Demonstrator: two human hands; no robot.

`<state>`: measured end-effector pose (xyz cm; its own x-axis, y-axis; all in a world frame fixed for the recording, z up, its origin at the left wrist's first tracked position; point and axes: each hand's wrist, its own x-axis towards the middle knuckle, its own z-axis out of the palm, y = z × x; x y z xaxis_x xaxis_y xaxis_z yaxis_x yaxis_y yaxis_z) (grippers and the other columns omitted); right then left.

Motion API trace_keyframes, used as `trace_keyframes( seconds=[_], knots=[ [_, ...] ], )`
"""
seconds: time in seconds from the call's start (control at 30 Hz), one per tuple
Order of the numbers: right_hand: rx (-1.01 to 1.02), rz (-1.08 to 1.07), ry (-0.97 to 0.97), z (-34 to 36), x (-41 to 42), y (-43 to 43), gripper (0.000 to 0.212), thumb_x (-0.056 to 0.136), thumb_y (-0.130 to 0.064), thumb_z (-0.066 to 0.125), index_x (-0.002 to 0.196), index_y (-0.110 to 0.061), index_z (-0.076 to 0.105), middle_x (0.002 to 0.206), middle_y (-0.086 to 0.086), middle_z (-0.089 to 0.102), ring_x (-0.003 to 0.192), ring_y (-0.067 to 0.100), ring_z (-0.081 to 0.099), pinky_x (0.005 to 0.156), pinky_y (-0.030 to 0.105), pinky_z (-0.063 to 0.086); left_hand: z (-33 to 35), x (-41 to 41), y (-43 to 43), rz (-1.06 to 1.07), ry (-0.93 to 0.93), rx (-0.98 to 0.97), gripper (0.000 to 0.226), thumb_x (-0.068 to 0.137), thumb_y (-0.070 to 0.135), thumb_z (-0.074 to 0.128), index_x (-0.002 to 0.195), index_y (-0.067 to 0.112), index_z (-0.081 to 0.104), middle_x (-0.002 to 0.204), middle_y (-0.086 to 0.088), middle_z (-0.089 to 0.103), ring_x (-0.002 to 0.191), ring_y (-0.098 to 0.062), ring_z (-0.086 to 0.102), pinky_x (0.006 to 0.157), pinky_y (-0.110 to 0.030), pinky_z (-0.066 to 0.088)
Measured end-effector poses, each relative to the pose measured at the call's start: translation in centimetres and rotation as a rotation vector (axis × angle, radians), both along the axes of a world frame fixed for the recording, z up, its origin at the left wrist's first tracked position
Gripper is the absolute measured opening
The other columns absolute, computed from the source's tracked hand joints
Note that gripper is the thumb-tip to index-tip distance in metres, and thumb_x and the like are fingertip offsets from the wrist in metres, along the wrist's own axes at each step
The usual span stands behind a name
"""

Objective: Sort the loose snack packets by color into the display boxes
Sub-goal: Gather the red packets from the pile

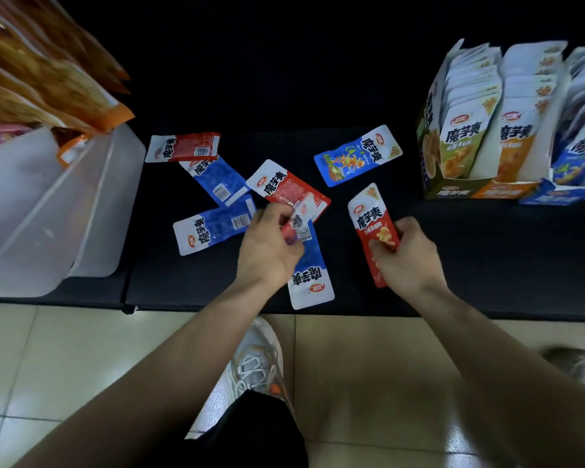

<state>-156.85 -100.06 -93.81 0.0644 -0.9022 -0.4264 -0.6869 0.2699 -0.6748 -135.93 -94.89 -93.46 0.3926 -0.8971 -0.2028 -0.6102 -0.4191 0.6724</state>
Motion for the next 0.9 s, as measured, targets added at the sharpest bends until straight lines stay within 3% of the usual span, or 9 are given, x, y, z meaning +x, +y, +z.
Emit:
trace_keyframes(
  seconds=[0.1,0.23,0.3,0.37,0.5,0.6,0.67,0.77,0.9],
  knots=[
    [0.004,-0.104,-0.071,-0.2,-1.0,0.9,0.026,0.095,-0.031,0.064,0.115,-0.021,0.050,0.093,-0.008,0.059,0.074,0.005,0.057,0.054,0.024,0.042,-0.1,-1.2,0.6,-0.087,0.105,0.134,0.039,0.078,0.034,0.081,0.110,0.034,0.059,0.116,0.008,0.055,0.105,-0.007,0.057,0.086,-0.023,0.049],
    [0.037,-0.153,-0.145,-0.5,-1.9,2.0,0.025,0.096,-0.029,0.065,0.114,-0.024,0.048,0.088,-0.017,0.052,0.073,0.000,0.053,0.056,0.020,0.039,-0.5,-1.2,0.9,-0.161,-0.184,0.237,0.069,0.076,0.047,0.080,0.133,0.030,0.047,0.130,0.001,0.048,0.122,-0.020,0.044,0.089,-0.031,0.040],
    [0.041,-0.137,-0.166,-0.7,-1.9,2.5,0.025,0.094,-0.029,0.067,0.112,-0.025,0.049,0.090,-0.018,0.055,0.077,0.000,0.056,0.057,0.019,0.040,-0.4,-0.9,0.5,-0.143,-0.224,0.296,0.079,0.074,0.052,0.080,0.138,0.026,0.042,0.127,-0.001,0.051,0.122,-0.022,0.044,0.090,-0.035,0.042],
    [0.043,-0.144,-0.187,-0.8,-1.6,3.0,0.025,0.092,-0.028,0.069,0.110,-0.025,0.052,0.094,-0.014,0.062,0.081,0.003,0.062,0.058,0.021,0.043,-0.6,-1.1,0.2,-0.147,-0.192,0.364,0.070,0.075,0.052,0.079,0.132,0.025,0.047,0.119,0.000,0.059,0.117,-0.021,0.050,0.093,-0.038,0.047],
    [0.111,-0.268,-0.336,-0.7,-1.0,3.4,0.023,0.094,-0.028,0.068,0.114,-0.022,0.058,0.098,-0.009,0.068,0.084,0.006,0.068,0.061,0.023,0.049,-0.2,-1.3,0.2,-0.095,-0.010,0.338,0.030,0.083,0.037,0.076,0.107,0.024,0.064,0.101,0.006,0.069,0.094,-0.012,0.066,0.082,-0.033,0.055],
    [0.186,-0.362,-0.509,-0.3,-0.3,3.5,0.014,0.099,-0.028,0.062,0.111,-0.021,0.063,0.099,-0.007,0.070,0.086,0.009,0.070,0.064,0.024,0.052,0.4,-1.3,0.5,0.039,0.288,0.265,0.027,0.091,0.028,0.070,0.114,0.024,0.057,0.104,0.009,0.066,0.090,-0.006,0.064,0.073,-0.023,0.050],
    [0.201,-0.348,-0.578,-0.1,0.5,3.6,0.014,0.099,-0.027,0.062,0.109,-0.019,0.064,0.100,-0.004,0.073,0.087,0.012,0.073,0.070,0.028,0.056,0.6,-1.5,0.6,0.165,0.550,0.221,0.025,0.093,0.027,0.068,0.116,0.021,0.057,0.107,0.002,0.070,0.095,-0.015,0.070,0.080,-0.033,0.056],
    [0.191,-0.246,-0.571,0.2,2.5,3.6,0.015,0.094,-0.026,0.069,0.103,-0.015,0.066,0.094,-0.001,0.075,0.080,0.011,0.074,0.065,0.027,0.058,0.6,-2.0,0.6,0.299,0.872,0.146,0.026,0.097,0.029,0.063,0.118,0.015,0.060,0.106,-0.009,0.075,0.096,-0.025,0.073,0.088,-0.043,0.057],
    [0.159,-0.042,-0.373,0.5,5.7,2.7,0.027,0.080,-0.043,0.080,0.083,-0.020,0.066,0.081,-0.003,0.074,0.072,0.010,0.073,0.063,0.032,0.059,0.2,-1.0,0.9,0.249,0.805,0.088,0.034,0.090,0.023,0.072,0.121,0.013,0.063,0.107,-0.009,0.075,0.099,-0.026,0.073,0.092,-0.047,0.056]
  ],
)
